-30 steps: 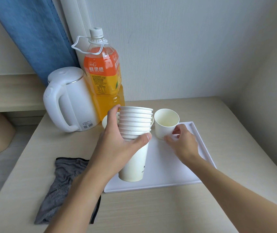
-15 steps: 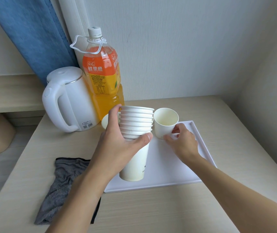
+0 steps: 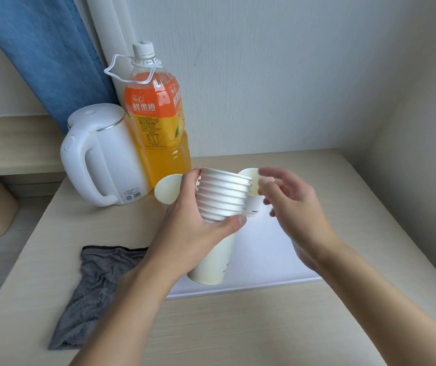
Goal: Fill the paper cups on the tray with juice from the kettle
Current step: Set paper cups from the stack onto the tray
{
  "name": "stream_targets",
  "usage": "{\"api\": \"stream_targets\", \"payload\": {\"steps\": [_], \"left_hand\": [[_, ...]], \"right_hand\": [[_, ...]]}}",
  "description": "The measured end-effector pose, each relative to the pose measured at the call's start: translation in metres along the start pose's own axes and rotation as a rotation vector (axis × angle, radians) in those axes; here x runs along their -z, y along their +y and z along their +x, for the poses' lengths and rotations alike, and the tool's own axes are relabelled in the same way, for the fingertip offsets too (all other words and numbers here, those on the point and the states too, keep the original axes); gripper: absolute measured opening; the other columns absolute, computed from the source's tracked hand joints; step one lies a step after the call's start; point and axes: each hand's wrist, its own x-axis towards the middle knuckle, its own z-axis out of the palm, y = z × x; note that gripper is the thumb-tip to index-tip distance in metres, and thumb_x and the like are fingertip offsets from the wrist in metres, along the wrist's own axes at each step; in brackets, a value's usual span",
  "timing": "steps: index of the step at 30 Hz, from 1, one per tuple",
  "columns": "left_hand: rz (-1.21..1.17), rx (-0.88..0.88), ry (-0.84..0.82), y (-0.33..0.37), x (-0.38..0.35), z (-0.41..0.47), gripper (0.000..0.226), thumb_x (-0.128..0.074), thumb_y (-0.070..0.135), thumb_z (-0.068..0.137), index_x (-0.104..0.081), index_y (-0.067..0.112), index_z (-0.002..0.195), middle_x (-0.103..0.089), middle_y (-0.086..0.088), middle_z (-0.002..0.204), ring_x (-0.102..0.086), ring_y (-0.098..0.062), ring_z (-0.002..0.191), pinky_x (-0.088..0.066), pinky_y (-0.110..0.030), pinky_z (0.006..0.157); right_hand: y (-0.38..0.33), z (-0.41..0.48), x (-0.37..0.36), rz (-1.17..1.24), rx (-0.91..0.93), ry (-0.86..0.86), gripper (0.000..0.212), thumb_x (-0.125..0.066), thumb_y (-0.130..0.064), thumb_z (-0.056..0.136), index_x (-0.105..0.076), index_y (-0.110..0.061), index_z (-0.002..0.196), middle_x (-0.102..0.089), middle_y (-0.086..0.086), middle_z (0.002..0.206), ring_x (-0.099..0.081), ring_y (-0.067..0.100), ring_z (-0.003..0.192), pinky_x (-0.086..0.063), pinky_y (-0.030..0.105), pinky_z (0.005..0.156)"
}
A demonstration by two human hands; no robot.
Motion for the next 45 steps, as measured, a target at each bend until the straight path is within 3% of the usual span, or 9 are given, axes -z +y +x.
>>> {"api": "stream_targets", "payload": {"steps": [5,9,12,19,25,30,38,42,45], "left_hand": [[0.02,-0.002,-0.025,0.003,-0.006,-0.002,0.082,-0.085,0.054,0.058,-0.036,0.063,0.123,-0.067,0.021,0.109,-0.068,-0.003,0.1,-0.059,-0.038,0.09],[0.019,-0.001,-0.039,0.006,-0.007,-0.001,0.077,-0.085,0.053,0.058,-0.031,0.078,0.108,-0.066,0.031,0.103,-0.067,0.003,0.099,-0.058,-0.033,0.091],[0.0,-0.01,-0.053,0.007,-0.009,0.0,0.08,-0.087,0.051,0.059,-0.034,0.072,0.115,-0.066,0.031,0.107,-0.068,0.002,0.1,-0.059,-0.036,0.092],[0.006,-0.025,-0.089,0.009,-0.009,0.0,0.091,-0.087,0.052,0.06,-0.039,0.053,0.137,-0.07,0.02,0.11,-0.07,-0.005,0.101,-0.059,-0.043,0.092],[0.057,-0.047,-0.119,0.005,-0.006,-0.004,0.083,-0.086,0.049,0.062,-0.04,0.058,0.131,-0.067,0.021,0.109,-0.069,-0.011,0.103,-0.058,-0.052,0.091],[0.047,-0.063,-0.116,0.005,-0.006,-0.004,0.084,-0.086,0.048,0.063,-0.041,0.055,0.134,-0.067,0.018,0.113,-0.068,-0.012,0.106,-0.058,-0.051,0.091],[0.095,-0.002,-0.133,0.0,-0.007,-0.004,0.091,-0.082,0.058,0.059,-0.03,0.064,0.133,-0.061,0.025,0.117,-0.064,-0.004,0.108,-0.056,-0.043,0.096],[0.11,-0.002,-0.122,0.0,-0.006,-0.003,0.095,-0.086,0.052,0.066,-0.029,0.056,0.142,-0.058,0.025,0.121,-0.061,-0.004,0.11,-0.055,-0.038,0.097],[0.116,-0.003,-0.13,0.0,-0.008,-0.003,0.098,-0.084,0.056,0.063,-0.029,0.053,0.144,-0.057,0.025,0.124,-0.06,-0.004,0.112,-0.054,-0.037,0.098]], "right_hand": [[-0.01,-0.009,0.001,0.038,0.026,-0.197,0.013,-0.061,-0.025,0.095,-0.07,-0.017,0.093,-0.049,0.007,0.082,-0.044,0.015,0.076,-0.035,0.034,0.07],[-0.009,-0.007,0.007,0.086,0.046,-0.183,0.013,-0.062,-0.021,0.095,-0.069,-0.018,0.085,-0.053,0.002,0.073,-0.046,0.012,0.072,-0.035,0.026,0.066],[-0.01,-0.005,0.01,0.116,0.076,-0.166,0.014,-0.063,-0.018,0.094,-0.069,-0.02,0.082,-0.06,-0.009,0.07,-0.051,0.006,0.07,-0.039,0.016,0.063],[-0.005,-0.001,0.013,0.188,0.081,-0.16,0.013,-0.062,-0.016,0.094,-0.068,-0.016,0.082,-0.058,0.002,0.078,-0.05,0.018,0.082,-0.039,0.034,0.078],[-0.009,0.008,0.019,0.295,0.121,-0.068,0.006,-0.066,-0.028,0.089,-0.066,-0.023,0.084,-0.063,0.004,0.085,-0.057,0.02,0.086,-0.044,0.035,0.079],[-0.002,0.004,0.013,0.244,0.004,-0.189,0.045,-0.082,-0.029,0.074,-0.06,-0.019,0.112,-0.069,0.011,0.107,-0.068,0.023,0.093,-0.054,0.039,0.086],[-0.01,0.013,0.028,0.37,0.199,0.185,0.053,-0.082,-0.028,0.072,-0.05,-0.018,0.113,-0.061,0.011,0.12,-0.064,0.024,0.108,-0.054,0.038,0.088],[0.003,0.016,0.042,0.053,0.235,0.378,0.057,-0.077,-0.017,0.081,-0.038,-0.021,0.122,-0.049,0.0,0.122,-0.056,0.014,0.11,-0.049,0.012,0.072],[0.025,0.021,0.048,-0.208,0.168,0.411,0.065,-0.074,-0.014,0.078,-0.035,-0.018,0.129,-0.042,0.0,0.122,-0.049,0.017,0.109,-0.05,0.024,0.084]]}}
